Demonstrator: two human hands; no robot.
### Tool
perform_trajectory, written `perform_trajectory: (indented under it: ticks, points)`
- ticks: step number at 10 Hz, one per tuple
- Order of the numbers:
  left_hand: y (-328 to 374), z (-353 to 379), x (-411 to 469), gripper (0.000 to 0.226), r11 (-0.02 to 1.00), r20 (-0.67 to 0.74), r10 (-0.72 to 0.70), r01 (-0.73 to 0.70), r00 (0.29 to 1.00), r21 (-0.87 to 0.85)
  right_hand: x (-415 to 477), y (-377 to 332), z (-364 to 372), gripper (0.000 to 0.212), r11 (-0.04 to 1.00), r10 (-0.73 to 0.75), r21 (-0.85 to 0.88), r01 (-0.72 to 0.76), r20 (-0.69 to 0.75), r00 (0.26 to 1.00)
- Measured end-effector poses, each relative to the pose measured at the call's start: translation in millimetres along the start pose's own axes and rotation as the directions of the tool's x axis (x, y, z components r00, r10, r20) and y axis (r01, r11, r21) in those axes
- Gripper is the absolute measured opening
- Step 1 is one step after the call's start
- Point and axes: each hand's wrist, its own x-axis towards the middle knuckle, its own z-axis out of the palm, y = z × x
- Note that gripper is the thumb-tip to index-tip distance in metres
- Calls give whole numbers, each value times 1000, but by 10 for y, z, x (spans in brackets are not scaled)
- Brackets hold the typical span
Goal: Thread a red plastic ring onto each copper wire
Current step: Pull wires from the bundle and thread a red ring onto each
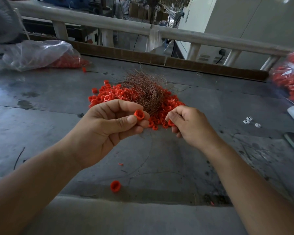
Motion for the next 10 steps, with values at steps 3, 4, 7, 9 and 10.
perform_trajectory:
  ticks: [3, 4, 7, 9, 10]
  points:
    - [-5, -15, -7, 19, 1000, 12, 9, -9, 1000, 17, -54, -121, -55, 16, 880, -5, 469, -68, 153, 988]
    - [-2, -21, -6, 19, 1000, 12, 2, -3, 1000, 26, -64, -163, -74, 19, 809, -64, 585, -59, 186, 980]
    - [-21, 2, -24, 22, 994, -15, -9, 11, 1000, 112, -144, -270, -61, 19, 632, -204, 773, -58, 238, 950]
    - [-33, 26, -12, 22, 983, -16, 14, -11, 1000, 182, -200, -305, -40, 20, 704, -223, 709, 32, 178, 959]
    - [-40, 32, -37, 22, 973, -19, 48, -43, 999, 227, -214, -325, 0, 9, 716, -247, 691, 95, 123, 961]
